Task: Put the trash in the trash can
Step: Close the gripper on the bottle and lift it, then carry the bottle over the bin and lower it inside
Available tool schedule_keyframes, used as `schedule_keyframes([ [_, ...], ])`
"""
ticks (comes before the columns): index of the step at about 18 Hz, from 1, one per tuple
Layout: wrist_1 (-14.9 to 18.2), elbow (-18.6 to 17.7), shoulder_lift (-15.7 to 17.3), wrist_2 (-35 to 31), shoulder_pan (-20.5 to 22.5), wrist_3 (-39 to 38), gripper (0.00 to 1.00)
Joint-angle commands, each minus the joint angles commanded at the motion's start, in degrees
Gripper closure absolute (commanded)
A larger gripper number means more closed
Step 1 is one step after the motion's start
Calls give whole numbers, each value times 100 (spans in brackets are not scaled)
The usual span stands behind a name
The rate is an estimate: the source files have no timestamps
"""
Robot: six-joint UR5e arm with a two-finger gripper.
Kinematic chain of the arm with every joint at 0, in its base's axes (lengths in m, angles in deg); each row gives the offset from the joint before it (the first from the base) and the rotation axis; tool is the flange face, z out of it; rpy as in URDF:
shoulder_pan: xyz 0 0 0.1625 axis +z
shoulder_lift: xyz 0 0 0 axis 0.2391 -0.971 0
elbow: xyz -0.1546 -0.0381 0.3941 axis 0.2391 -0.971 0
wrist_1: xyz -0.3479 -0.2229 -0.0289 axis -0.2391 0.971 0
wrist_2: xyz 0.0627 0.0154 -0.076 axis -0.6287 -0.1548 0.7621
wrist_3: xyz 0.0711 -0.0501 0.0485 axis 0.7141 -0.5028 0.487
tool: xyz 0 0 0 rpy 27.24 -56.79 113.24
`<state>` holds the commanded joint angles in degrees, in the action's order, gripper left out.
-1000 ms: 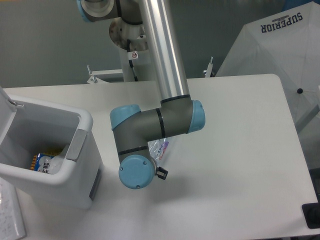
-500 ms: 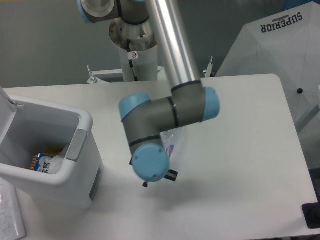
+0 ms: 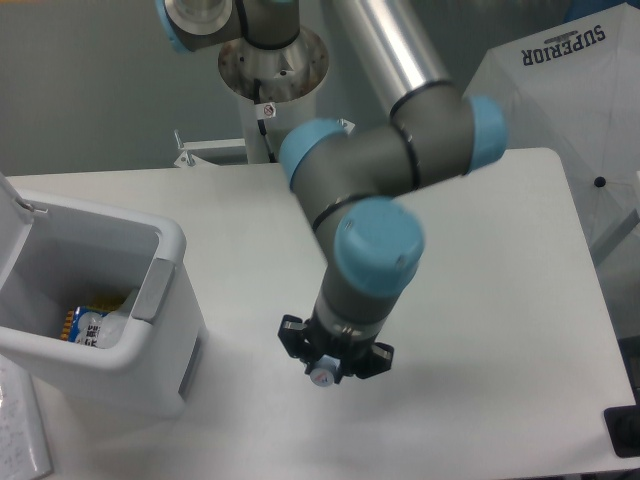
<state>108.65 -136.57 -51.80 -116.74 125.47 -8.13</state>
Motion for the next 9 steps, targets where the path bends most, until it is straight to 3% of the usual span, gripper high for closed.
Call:
schedule_keyframes([
  [9,-1213,-9,755,1610,203,-307,100],
])
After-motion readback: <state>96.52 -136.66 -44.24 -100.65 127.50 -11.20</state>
